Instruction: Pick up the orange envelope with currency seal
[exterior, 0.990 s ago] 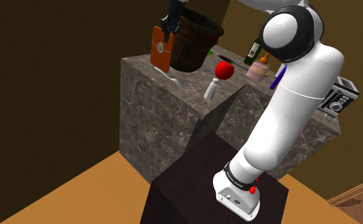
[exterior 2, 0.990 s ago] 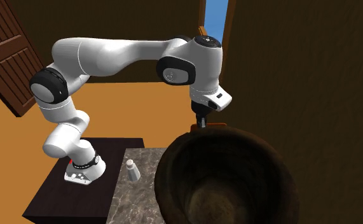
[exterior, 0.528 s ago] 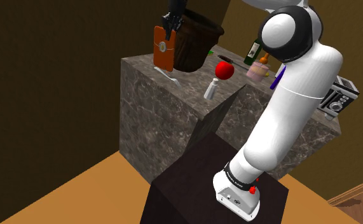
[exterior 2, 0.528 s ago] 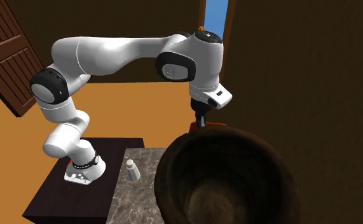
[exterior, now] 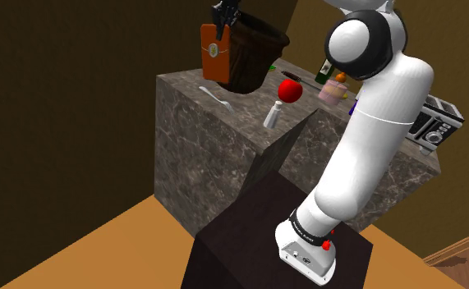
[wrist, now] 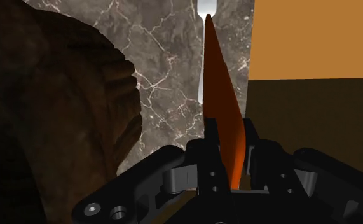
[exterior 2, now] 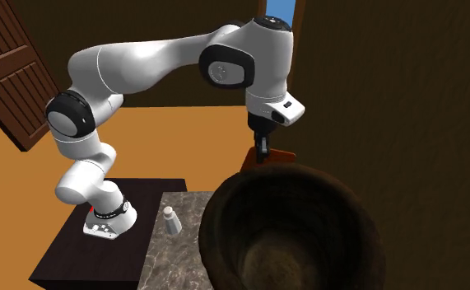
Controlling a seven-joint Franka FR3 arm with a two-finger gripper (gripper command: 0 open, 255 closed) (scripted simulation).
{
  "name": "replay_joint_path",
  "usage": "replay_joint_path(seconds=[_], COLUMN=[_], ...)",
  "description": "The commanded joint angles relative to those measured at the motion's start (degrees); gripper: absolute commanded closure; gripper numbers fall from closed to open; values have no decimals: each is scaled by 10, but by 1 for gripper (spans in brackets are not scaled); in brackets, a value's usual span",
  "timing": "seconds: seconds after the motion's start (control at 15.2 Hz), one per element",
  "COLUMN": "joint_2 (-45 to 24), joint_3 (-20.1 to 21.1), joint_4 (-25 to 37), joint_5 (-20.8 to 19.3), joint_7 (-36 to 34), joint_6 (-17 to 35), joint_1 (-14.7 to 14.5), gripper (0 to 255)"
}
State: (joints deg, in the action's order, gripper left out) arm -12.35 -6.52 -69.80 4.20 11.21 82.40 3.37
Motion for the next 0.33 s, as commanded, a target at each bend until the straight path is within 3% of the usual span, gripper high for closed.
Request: replay_joint_path(seconds=[0.0, 0.26], joint_2=[-11, -24], joint_3=[-1, -1], joint_4=[33, 69], joint_5=[2, 3], joint_7=[0, 0], joint_6=[-22, -46], joint_1=[2, 4], gripper=[255, 255])
